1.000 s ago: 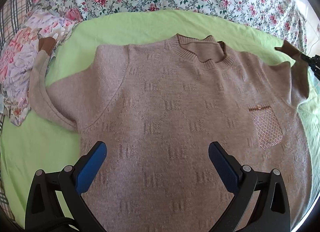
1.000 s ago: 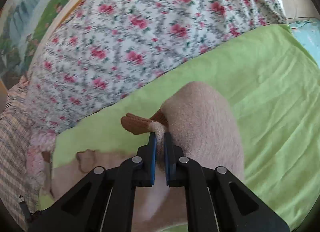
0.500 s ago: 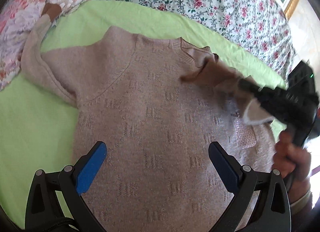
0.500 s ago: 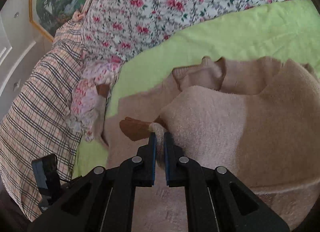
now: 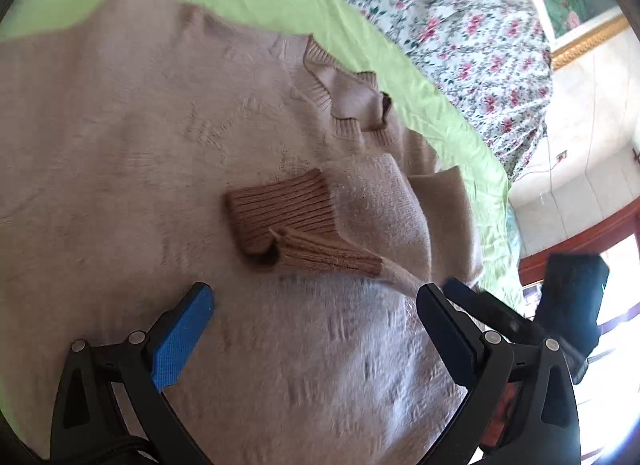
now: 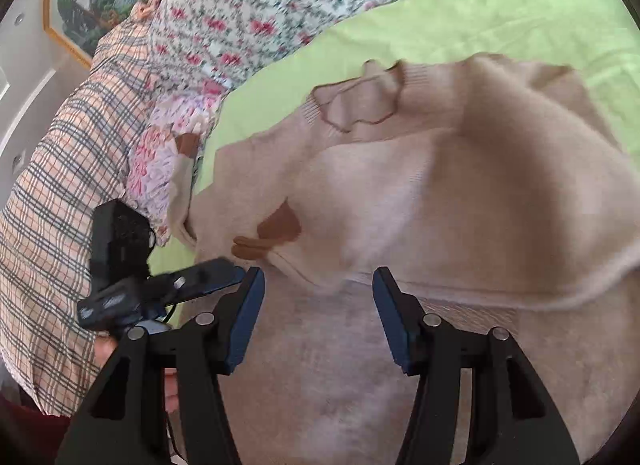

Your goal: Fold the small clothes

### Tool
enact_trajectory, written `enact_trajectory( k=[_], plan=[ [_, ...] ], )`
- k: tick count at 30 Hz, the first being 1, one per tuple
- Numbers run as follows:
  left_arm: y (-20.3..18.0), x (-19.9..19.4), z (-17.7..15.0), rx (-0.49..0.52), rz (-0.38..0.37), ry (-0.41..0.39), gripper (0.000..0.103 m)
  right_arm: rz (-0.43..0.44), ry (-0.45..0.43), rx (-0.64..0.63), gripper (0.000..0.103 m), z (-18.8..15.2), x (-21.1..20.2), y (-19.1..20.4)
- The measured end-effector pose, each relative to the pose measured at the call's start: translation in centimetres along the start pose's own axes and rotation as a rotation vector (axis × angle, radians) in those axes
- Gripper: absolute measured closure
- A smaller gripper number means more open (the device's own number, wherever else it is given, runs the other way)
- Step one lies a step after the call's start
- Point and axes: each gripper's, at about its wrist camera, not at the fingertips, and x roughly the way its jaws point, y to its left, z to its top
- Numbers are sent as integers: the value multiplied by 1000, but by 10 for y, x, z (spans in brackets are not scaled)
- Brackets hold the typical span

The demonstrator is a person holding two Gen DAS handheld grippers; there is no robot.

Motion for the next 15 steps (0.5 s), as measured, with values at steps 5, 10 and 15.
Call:
enact_trajectory(
  k=[5,10,15],
  plan=[
    [-2,13,16,-32,-64,-31,17,-43,-64,80,45,-17,-35,-17],
    [-9,10,13,48,-29,-28,97,-66,-74,92,45,-22,-45,-20],
    [-6,-37,6,143,80,-142,96,-110,-85,68,45,-22,-54,-26]
  ],
)
